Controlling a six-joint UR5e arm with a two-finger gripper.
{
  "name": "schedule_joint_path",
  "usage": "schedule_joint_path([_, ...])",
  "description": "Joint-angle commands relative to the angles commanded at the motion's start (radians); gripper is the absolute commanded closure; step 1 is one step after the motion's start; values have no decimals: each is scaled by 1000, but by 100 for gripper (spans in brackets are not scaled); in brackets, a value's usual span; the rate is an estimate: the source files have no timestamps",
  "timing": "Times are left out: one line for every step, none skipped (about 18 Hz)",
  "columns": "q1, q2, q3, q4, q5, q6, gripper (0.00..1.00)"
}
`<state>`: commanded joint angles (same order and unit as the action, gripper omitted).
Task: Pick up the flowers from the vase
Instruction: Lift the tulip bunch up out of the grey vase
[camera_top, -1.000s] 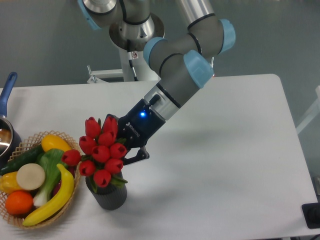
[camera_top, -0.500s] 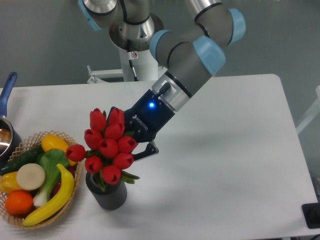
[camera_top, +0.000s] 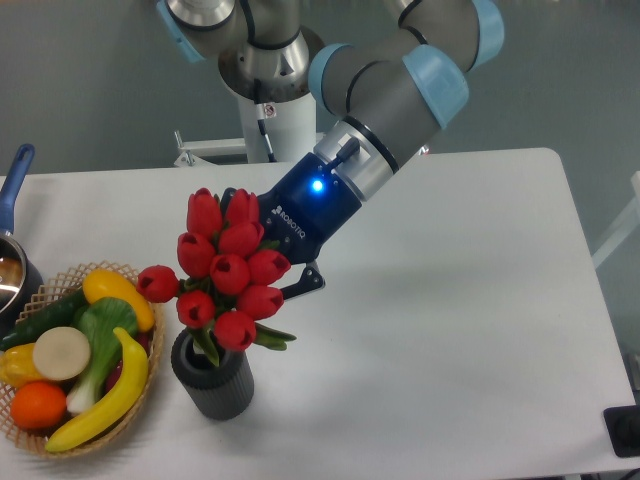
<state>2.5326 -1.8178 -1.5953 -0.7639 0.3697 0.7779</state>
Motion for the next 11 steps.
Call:
schedule_joint_path([0, 5, 2, 0, 0, -11, 61])
schedule_joint_path([5, 11, 2, 0, 0, -17, 61])
schedule_joint_path([9, 14, 2, 0, 0, -19, 61])
schedule_joint_path([14, 20, 2, 0, 0, -31, 61])
schedule_joint_path([23, 25, 5, 0, -2, -40, 61])
schedule_joint_path([35, 25, 12, 0, -8, -42, 61])
schedule_joint_path([47, 25, 20, 0, -21, -42, 61])
schedule_joint_path([61, 23, 29, 0, -40, -42, 61])
schedule_joint_path([77, 23, 35, 0, -57, -39, 61])
schedule_joint_path([92, 22, 41, 2, -73, -39, 61])
schedule_joint_path([97, 22, 47, 2, -83, -37, 61])
